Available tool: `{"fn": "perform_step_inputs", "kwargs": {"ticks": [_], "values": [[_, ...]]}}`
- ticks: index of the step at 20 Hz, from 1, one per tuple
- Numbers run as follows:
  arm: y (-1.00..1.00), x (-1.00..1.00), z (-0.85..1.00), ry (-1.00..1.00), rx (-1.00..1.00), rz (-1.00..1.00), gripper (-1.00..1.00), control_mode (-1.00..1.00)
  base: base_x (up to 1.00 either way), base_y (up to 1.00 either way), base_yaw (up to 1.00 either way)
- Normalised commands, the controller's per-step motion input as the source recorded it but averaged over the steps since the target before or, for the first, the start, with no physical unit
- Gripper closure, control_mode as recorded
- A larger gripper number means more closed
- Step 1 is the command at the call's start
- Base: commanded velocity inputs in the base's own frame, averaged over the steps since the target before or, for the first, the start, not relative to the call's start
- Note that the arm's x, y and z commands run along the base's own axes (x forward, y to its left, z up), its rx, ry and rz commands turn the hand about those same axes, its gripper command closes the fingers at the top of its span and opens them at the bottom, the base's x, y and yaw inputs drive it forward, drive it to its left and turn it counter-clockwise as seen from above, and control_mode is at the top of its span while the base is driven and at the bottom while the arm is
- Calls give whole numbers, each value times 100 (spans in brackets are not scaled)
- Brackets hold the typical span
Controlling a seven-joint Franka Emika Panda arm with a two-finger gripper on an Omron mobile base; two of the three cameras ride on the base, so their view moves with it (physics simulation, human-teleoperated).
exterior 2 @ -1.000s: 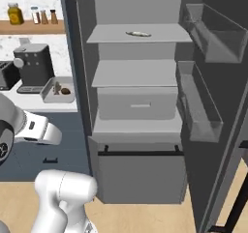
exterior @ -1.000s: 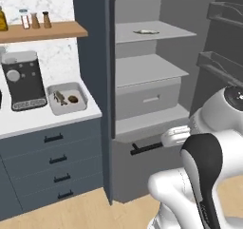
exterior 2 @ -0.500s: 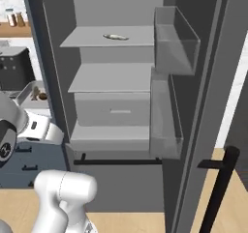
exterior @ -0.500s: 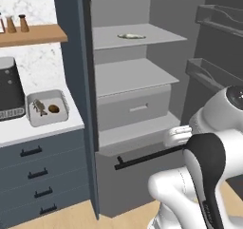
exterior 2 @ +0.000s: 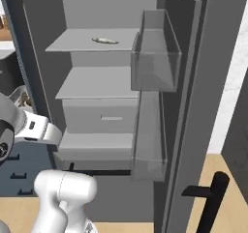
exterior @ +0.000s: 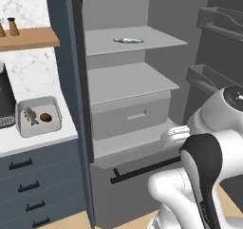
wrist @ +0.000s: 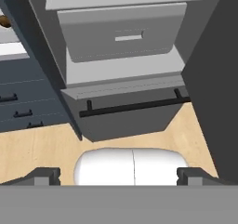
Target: Place one mushroom and one fish in each tupperware on the nearby counter, to pack two identical lunches.
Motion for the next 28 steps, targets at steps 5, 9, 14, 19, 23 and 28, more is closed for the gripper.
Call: {"fn": "perform_step_inputs", "kwargs": {"ticks": [5, 9, 14, 19, 23, 28], "values": [[0, 0, 0, 0, 0, 0, -100, 100, 56, -22, 0], [0, 0, 0, 0, 0, 0, -100, 100, 57, -8, 0], [0, 0, 0, 0, 0, 0, -100, 100, 47, -17, 0], [-11, 18, 0, -5, 0, 0, -100, -100, 12, -9, 0], [-12, 23, 0, -13, 0, 0, -100, -100, 0, 0, 0], [-3, 19, 23, -16, 0, 2, -100, -100, 0, 0, 0]]}}
